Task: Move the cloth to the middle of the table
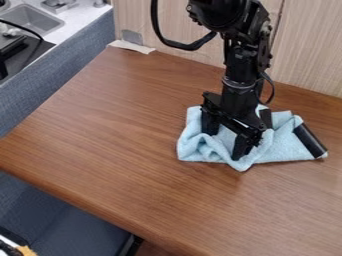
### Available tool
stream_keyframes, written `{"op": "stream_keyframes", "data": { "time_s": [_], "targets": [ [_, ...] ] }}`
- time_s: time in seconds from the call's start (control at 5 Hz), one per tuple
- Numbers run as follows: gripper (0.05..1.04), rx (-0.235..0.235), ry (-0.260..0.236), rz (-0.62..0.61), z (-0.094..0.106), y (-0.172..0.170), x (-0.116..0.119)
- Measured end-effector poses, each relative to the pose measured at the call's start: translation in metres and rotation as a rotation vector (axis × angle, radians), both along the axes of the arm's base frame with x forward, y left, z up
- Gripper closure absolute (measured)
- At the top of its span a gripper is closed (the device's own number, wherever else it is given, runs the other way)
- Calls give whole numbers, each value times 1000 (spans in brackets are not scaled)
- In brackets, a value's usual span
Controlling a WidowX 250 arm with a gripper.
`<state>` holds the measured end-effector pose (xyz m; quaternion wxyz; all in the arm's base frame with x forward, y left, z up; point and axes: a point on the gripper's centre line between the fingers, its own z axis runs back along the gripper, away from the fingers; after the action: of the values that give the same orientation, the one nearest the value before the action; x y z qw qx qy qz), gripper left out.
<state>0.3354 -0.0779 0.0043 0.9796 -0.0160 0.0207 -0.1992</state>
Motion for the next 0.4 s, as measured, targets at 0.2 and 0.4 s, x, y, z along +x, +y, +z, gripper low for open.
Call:
{"op": "stream_keyframes", "data": {
  "time_s": [0.2,0.4],
  "targets": [
    [83,7,-26,18,14,2,2],
    [85,18,-22,35,17,6,2]
  ]
}}
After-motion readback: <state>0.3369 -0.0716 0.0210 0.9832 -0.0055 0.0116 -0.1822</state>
